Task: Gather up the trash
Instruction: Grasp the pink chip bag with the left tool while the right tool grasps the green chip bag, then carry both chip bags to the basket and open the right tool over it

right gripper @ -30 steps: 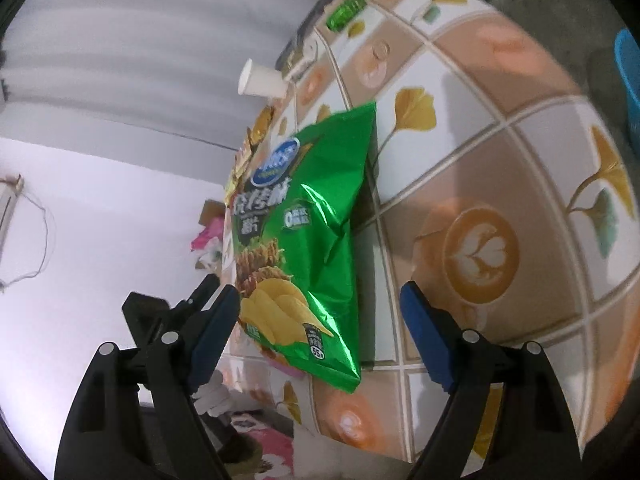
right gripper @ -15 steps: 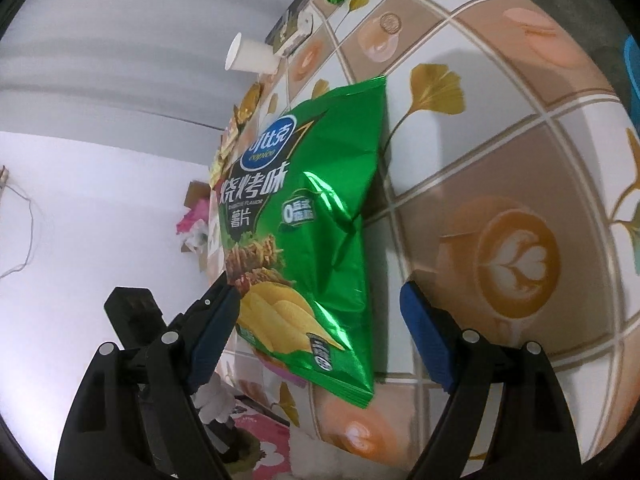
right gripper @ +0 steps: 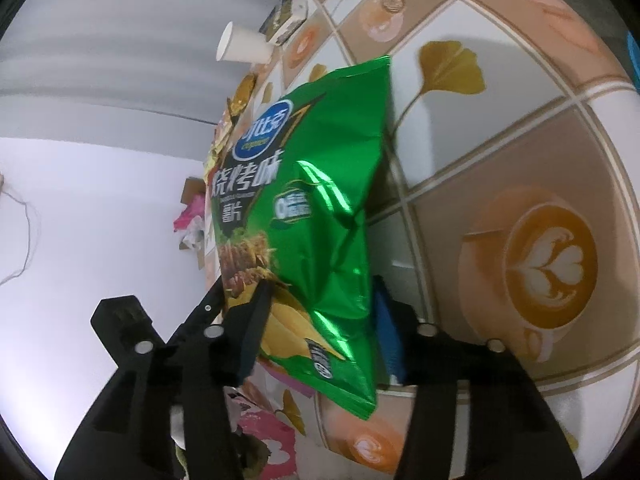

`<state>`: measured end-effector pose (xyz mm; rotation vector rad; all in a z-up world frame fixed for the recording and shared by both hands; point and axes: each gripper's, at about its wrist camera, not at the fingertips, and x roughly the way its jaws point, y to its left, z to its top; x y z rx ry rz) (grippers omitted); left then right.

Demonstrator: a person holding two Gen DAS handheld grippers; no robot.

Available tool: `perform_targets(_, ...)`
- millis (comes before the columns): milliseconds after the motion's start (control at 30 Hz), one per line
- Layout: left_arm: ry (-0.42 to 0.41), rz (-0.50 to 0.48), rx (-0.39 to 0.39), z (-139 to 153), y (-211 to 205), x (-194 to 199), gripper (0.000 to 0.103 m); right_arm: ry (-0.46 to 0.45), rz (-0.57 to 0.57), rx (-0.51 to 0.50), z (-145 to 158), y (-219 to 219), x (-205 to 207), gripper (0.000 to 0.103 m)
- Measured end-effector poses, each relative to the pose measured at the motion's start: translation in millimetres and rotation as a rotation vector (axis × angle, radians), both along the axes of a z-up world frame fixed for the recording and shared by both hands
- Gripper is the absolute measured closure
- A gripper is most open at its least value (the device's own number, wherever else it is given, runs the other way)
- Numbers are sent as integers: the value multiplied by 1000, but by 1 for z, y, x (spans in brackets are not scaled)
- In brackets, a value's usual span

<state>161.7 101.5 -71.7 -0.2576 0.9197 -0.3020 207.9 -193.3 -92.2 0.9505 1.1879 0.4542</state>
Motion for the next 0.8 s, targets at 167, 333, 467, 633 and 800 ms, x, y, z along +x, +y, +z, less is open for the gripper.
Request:
perform_targets(167,-13,0,-7,1,2,-3,79,-10,-12,36,-1,-5,-1,69)
perform_targets(333,-27,5,-12,4,3,-4,81,-34,-26,59,2,-9,-3,78)
perform_targets(467,-41,13,-14,7,7,-6,83,-63,-31,64,9,-13,-3,81)
perform_targets(633,-63,31,-14,13,12,-7,84,-104,-42,58,21,-21,-7,82)
perform_targets(800,-78,56,-18,18,18,-9,85,-143,-61,53,32,-32,-13,82)
